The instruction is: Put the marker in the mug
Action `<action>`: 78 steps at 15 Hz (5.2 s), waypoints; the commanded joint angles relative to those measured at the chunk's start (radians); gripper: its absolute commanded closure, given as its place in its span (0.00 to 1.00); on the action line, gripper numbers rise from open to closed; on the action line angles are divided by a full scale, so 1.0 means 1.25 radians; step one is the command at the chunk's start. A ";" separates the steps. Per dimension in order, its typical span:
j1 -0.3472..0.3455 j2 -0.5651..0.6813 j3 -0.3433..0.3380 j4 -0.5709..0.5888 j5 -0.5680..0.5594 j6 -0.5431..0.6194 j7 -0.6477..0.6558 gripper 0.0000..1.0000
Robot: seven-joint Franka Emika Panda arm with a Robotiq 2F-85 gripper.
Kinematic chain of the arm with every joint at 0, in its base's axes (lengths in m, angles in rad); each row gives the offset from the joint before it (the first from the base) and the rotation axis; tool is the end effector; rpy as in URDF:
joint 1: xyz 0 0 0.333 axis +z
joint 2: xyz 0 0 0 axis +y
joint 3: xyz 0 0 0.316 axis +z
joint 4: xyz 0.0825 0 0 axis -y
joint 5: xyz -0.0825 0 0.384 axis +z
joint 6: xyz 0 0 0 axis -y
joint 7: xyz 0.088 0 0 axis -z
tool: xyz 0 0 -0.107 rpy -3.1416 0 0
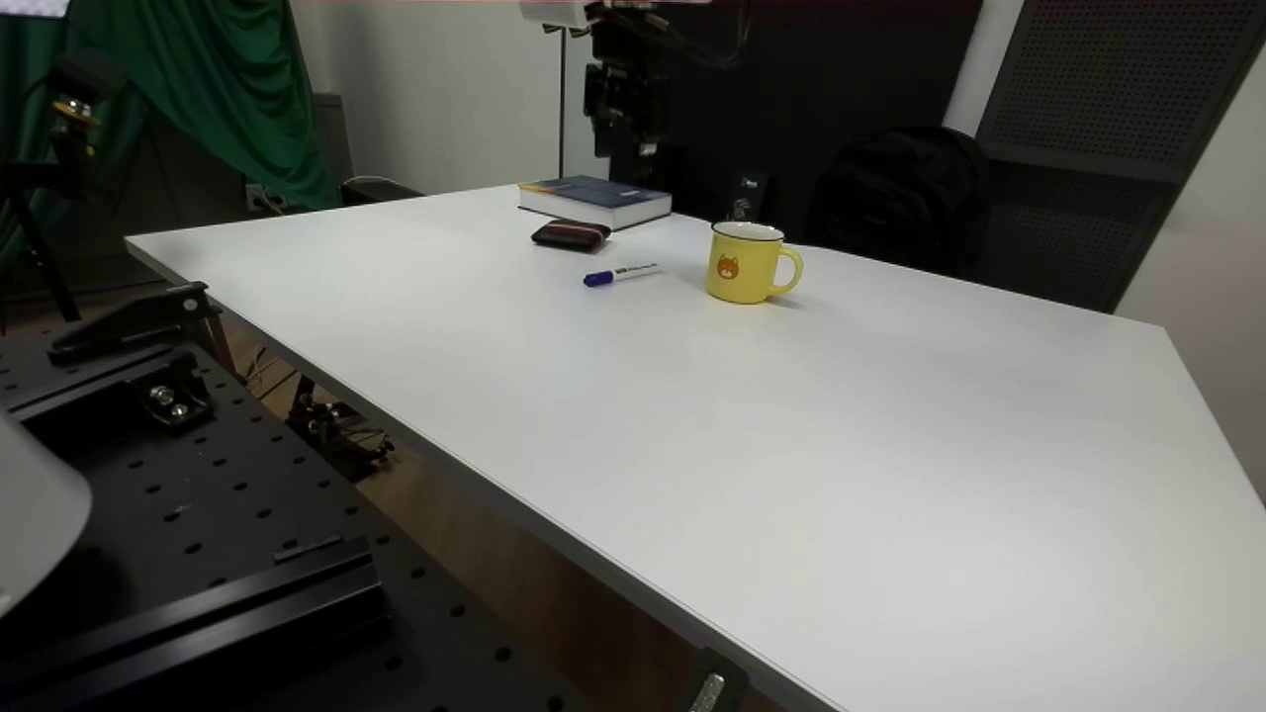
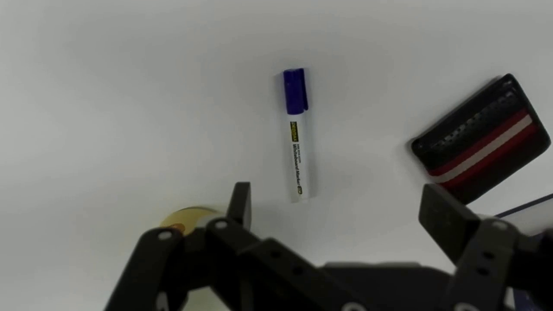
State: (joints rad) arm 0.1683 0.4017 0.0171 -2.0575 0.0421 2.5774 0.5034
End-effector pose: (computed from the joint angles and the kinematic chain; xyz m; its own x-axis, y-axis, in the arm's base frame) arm 0.5955 0.1107 0.2498 0.9332 -0.3488 0.0867 -0.3419 -0.9358 -0.0857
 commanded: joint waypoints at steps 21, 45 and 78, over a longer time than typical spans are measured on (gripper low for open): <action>0.010 0.074 -0.024 0.002 0.004 -0.017 -0.031 0.00; 0.047 0.198 -0.056 0.035 -0.007 0.122 0.043 0.00; 0.022 0.317 -0.050 0.073 0.012 0.173 0.002 0.47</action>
State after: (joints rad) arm 0.1731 0.6677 0.0050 -2.0451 0.0244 2.7534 0.5065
